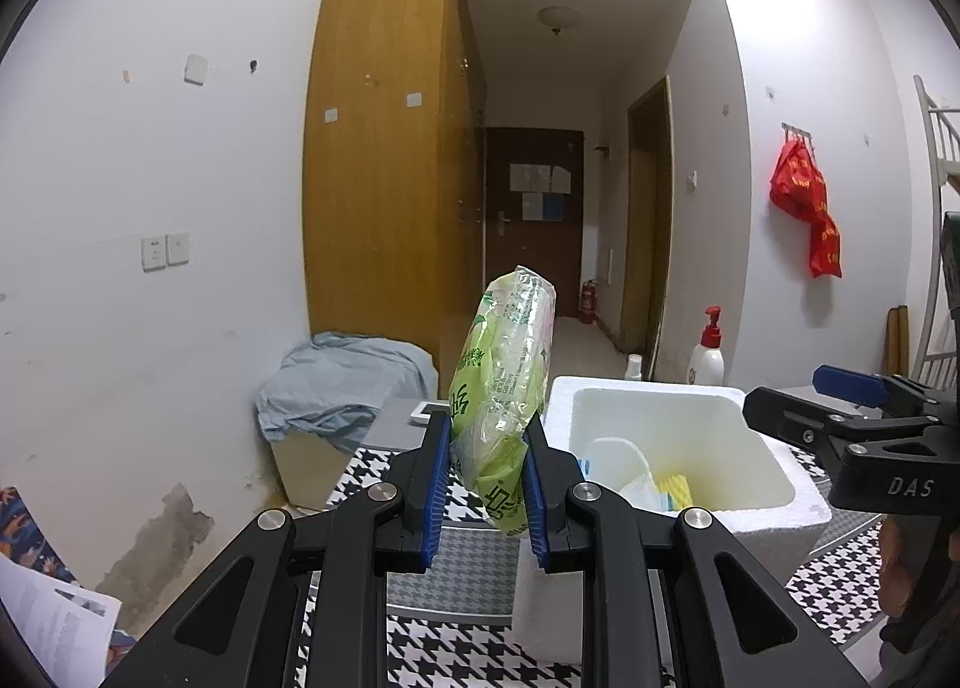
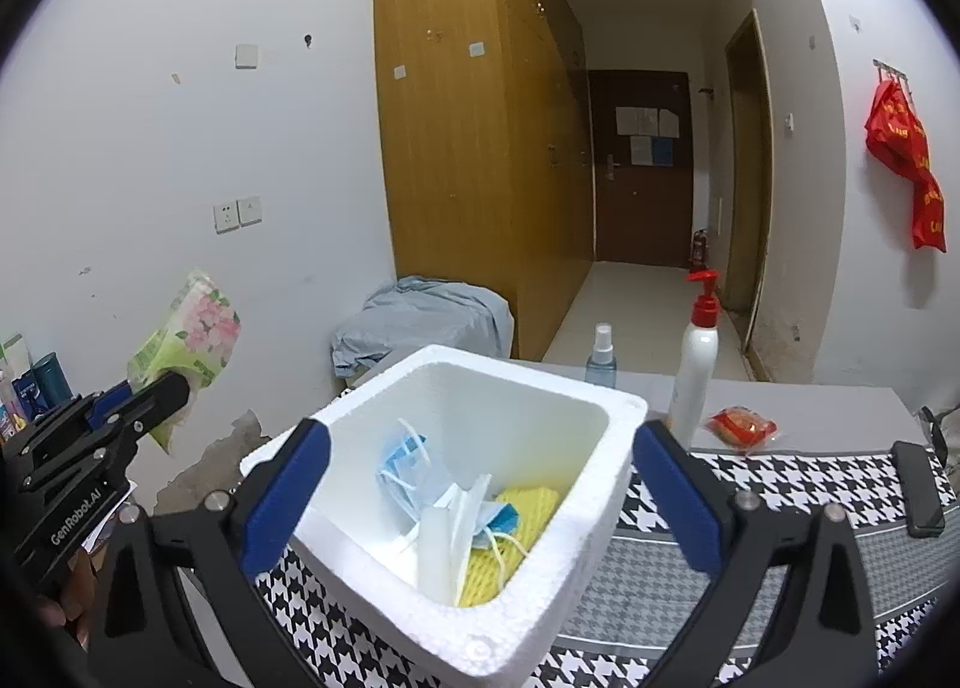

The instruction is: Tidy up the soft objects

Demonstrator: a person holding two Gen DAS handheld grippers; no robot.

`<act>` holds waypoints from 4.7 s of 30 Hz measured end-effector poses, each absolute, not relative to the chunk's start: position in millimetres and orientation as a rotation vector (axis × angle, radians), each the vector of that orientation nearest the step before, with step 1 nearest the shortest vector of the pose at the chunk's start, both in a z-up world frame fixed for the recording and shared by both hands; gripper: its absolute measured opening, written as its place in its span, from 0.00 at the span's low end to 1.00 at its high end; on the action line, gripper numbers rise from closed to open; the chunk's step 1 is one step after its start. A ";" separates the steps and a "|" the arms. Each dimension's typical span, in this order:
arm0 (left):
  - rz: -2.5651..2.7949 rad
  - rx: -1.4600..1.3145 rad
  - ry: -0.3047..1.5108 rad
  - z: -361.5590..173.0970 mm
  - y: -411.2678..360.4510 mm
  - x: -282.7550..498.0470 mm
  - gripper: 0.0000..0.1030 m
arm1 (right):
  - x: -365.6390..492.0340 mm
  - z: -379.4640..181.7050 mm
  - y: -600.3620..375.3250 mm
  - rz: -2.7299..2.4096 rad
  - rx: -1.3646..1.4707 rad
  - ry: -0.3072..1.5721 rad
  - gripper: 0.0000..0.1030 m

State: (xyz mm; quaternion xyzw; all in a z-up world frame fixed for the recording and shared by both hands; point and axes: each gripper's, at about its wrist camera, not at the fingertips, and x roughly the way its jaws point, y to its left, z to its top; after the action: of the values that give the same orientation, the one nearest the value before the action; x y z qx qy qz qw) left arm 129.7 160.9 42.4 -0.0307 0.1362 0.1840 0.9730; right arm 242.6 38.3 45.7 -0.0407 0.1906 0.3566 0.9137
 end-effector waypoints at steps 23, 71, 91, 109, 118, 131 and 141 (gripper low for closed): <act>0.254 -0.060 0.290 47.8 143.9 157.6 0.23 | 236.5 50.8 -6.5 0.630 -0.077 0.365 0.99; 0.254 -0.117 0.391 33.0 112.7 227.4 0.50 | 232.0 33.2 -94.9 0.428 -0.060 0.376 0.99; 0.284 -0.090 0.287 51.1 107.7 187.7 0.99 | 218.5 36.7 -97.3 0.433 -0.060 0.371 0.99; 0.288 -0.081 0.192 80.6 83.3 107.5 0.99 | 159.3 56.7 -114.4 0.476 -0.047 0.283 0.99; 0.282 -0.065 0.145 82.4 62.0 68.8 0.99 | 124.2 58.2 -132.7 0.489 -0.037 0.245 0.99; 0.265 -0.033 0.138 66.8 48.1 33.5 0.99 | 91.5 46.9 -146.3 0.505 -0.007 0.215 0.99; 0.259 -0.032 0.135 51.6 48.9 13.3 0.99 | 71.2 37.3 -141.8 0.531 -0.019 0.190 0.99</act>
State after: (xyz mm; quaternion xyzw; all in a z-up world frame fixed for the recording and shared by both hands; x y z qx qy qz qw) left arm 13.3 48.9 51.6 -0.0161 0.0672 0.1289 0.9892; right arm 71.2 -141.8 37.3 -0.0096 0.0935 0.2619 0.9605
